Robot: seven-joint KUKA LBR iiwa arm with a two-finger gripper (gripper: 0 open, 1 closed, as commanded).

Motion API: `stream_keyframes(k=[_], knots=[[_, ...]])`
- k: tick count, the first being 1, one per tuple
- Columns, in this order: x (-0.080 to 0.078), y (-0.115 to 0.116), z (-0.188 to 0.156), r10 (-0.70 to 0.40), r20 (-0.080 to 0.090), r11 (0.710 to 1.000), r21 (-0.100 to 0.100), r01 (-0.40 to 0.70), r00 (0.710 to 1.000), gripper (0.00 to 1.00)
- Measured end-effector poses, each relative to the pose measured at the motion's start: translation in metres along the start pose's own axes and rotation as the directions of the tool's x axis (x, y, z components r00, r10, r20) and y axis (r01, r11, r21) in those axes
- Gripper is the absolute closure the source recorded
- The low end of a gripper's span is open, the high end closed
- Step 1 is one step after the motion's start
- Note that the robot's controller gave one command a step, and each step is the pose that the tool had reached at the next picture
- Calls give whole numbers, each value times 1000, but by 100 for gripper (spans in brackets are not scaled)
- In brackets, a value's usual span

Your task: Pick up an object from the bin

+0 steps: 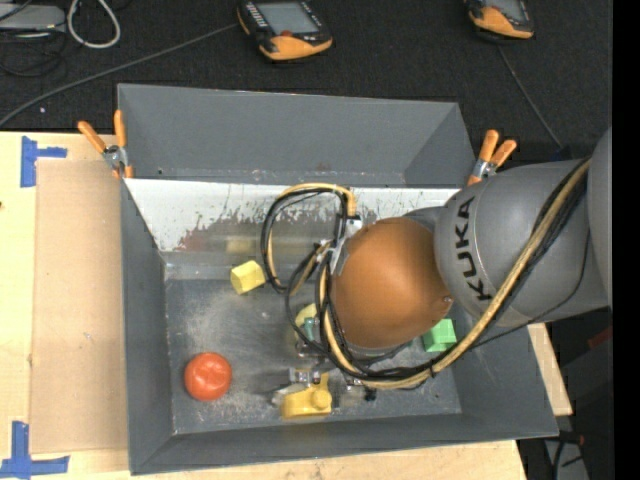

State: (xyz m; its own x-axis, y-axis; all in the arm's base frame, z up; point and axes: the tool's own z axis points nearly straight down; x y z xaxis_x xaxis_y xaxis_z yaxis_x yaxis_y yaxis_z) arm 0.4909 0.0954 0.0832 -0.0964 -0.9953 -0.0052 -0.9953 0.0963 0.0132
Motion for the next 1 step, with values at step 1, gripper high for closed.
stream_keyframes(k=[1], knots=[[9, -7, 7, 10, 2, 1000, 1, -10, 1000, 0]])
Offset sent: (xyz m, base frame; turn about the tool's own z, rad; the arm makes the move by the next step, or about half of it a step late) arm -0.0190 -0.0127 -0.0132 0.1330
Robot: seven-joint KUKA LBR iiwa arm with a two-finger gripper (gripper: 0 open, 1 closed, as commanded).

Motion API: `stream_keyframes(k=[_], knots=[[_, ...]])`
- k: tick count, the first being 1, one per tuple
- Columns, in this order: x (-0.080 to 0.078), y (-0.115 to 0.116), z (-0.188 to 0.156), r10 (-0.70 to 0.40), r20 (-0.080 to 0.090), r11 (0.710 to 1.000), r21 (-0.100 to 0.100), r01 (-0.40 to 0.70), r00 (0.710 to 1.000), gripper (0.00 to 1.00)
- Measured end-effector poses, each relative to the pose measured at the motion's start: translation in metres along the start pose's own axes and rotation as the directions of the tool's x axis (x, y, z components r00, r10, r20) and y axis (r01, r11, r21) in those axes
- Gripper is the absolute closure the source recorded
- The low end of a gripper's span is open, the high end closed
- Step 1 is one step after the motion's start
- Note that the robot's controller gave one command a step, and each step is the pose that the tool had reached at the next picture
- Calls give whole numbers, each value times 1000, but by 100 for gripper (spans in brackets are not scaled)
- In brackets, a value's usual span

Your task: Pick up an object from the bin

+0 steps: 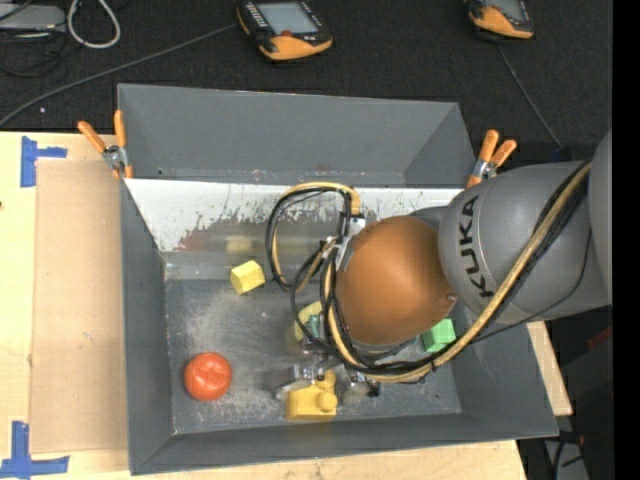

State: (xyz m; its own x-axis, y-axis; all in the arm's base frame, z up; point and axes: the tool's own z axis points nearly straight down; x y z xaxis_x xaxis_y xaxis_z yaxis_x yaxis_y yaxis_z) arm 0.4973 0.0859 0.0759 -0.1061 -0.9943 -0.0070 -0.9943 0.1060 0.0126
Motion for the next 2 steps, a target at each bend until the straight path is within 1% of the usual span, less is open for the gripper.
stream_keyframes(k=[1, 2], knots=[[3, 11, 3, -225, 0, 974, -3, 225, 974, 0], [6, 17, 4, -126, 2, 992, 0, 126, 992, 100]])
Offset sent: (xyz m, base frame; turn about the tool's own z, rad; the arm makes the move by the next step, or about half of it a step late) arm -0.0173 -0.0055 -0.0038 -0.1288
